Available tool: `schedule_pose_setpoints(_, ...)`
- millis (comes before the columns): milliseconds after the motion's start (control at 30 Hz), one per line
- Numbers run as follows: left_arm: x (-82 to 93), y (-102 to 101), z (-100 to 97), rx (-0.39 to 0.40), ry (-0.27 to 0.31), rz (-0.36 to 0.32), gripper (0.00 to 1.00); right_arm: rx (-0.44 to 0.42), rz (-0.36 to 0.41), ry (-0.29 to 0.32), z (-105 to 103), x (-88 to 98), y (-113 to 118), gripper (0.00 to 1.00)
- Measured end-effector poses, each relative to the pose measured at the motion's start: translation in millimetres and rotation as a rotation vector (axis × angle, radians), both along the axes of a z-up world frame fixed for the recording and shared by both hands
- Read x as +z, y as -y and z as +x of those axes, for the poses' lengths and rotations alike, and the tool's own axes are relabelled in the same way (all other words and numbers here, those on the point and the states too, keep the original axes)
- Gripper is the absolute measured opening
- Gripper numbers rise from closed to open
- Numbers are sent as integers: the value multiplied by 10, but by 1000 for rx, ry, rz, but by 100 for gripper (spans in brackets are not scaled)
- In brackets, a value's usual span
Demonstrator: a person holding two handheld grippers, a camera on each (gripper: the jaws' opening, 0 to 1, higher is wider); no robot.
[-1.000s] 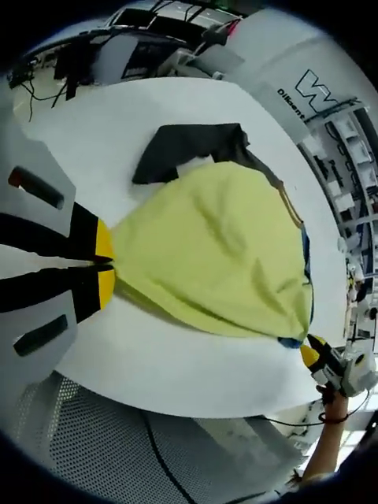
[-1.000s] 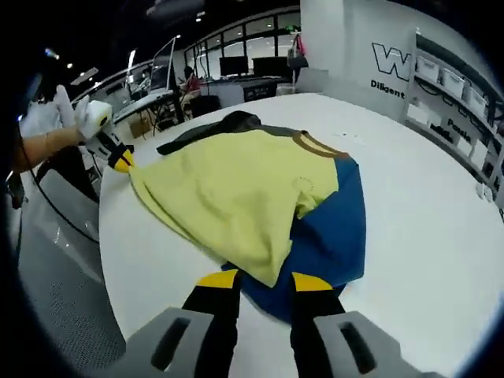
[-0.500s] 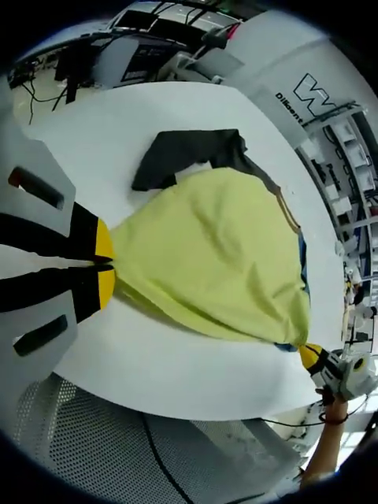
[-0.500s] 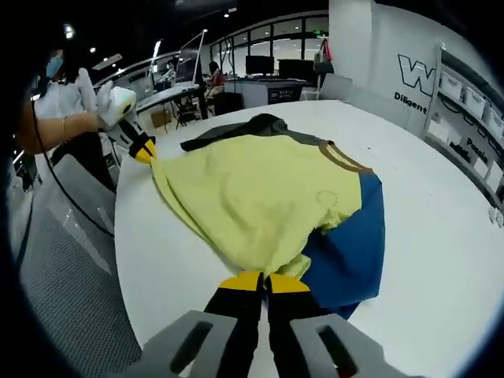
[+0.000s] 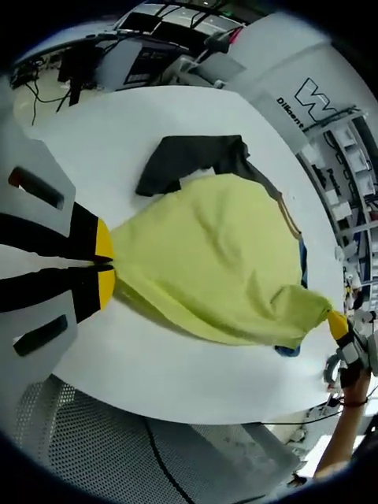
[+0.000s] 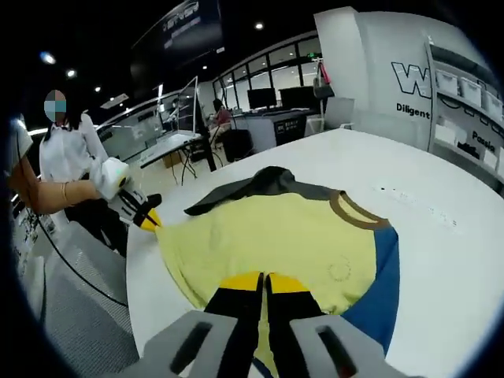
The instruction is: Fold the garment on the visible template until the final outline fits inside the template.
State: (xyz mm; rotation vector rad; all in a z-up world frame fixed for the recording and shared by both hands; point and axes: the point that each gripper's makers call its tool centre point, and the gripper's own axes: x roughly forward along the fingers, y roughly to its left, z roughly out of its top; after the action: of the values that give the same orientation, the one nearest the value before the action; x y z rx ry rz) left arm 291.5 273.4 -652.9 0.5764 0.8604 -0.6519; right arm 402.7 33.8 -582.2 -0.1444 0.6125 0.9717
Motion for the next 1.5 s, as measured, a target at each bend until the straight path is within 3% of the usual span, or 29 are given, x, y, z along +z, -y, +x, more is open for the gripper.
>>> schedule_pose_setpoints(300,-1,-7,-1,2,6,-1,4,-35,-68,-40,313,-312,-188,0)
schedule_pose_setpoints(567,-71,-36,-19,16,0,4,4,-136,-211,-44,589,-628,22,0)
schedule_pose_setpoints(767,-84,-42,-21,19,-4,3,4,-147,-244,-51,611,-714,83,0)
schedule_pose_setpoints(867,-78,-46,-16,21,-3,4,4,-170,-239,-66,608,-767,137,0)
schedule_pose_setpoints(967,-79,-46,-14,24,-3,6,4,-231,-162,-76,622,-636,176,0)
schedule_pose_setpoints(1167,-73,-54,4,35,5,7,4,-243,-135,-83,451,-504,301,20)
schedule_pose_setpoints(1500,-72,-51,2,32,11,10,4,-273,-176,-127,121,-621,560,24)
